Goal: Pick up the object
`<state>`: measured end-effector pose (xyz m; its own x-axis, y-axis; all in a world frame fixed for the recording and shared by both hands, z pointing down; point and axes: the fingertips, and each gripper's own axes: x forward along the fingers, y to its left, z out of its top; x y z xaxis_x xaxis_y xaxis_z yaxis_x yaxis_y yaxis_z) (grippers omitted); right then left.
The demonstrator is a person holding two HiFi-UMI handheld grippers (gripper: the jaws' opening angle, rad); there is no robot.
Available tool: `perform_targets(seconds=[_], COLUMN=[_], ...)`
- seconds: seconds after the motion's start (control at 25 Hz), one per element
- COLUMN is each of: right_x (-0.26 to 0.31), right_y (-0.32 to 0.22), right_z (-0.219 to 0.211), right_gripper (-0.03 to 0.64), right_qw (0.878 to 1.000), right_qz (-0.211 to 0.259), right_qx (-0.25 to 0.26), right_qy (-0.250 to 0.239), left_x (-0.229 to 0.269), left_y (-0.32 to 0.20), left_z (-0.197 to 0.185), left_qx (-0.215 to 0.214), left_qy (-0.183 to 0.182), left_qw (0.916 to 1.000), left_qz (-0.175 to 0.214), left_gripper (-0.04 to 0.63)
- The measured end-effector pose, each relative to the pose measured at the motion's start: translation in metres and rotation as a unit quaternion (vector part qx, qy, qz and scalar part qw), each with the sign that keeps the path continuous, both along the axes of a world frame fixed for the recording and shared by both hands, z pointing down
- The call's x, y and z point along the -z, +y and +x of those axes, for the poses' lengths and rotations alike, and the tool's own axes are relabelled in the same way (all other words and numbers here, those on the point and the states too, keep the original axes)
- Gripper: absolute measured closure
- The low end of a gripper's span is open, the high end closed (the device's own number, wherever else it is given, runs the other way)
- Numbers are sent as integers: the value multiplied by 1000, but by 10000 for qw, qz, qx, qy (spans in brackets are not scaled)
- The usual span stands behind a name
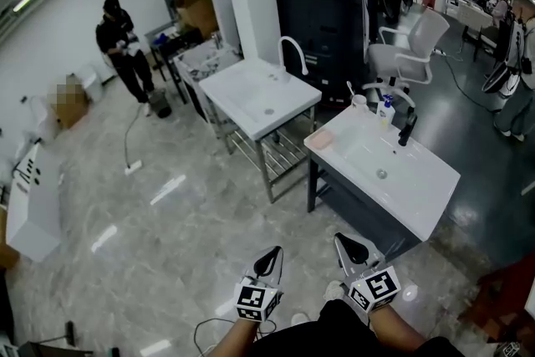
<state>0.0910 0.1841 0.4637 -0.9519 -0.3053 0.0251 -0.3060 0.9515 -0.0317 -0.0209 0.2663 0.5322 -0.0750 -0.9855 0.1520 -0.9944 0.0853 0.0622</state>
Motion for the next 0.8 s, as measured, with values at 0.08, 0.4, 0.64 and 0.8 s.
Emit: perform_targets(seconds=[0.08, 0.4, 0.64, 0.8], right_x=[0, -13, -14, -15], right_y=[-8, -55, -98, -133], right_z=[-3, -26, -44, -52], right_gripper=[615, 614, 614, 614], right_qw=[10000, 9997, 9995, 9994], right_qz=[-5, -48, -181, -200], right_qx=[-76, -194, -230, -260], right_qy=[8, 146, 82, 125], left_x=[-3, -7, -7, -6], left_y=[-8, -56, -100, -137], left_z=[-3, -19, -44, -50], left_qx=[-19, -93, -117, -184], left_qy=[35, 108, 1, -4], left_qw=[10000, 9998, 9998, 9996], left_qz=[-12, -159, -184, -229], left_gripper=[577, 577, 577, 577])
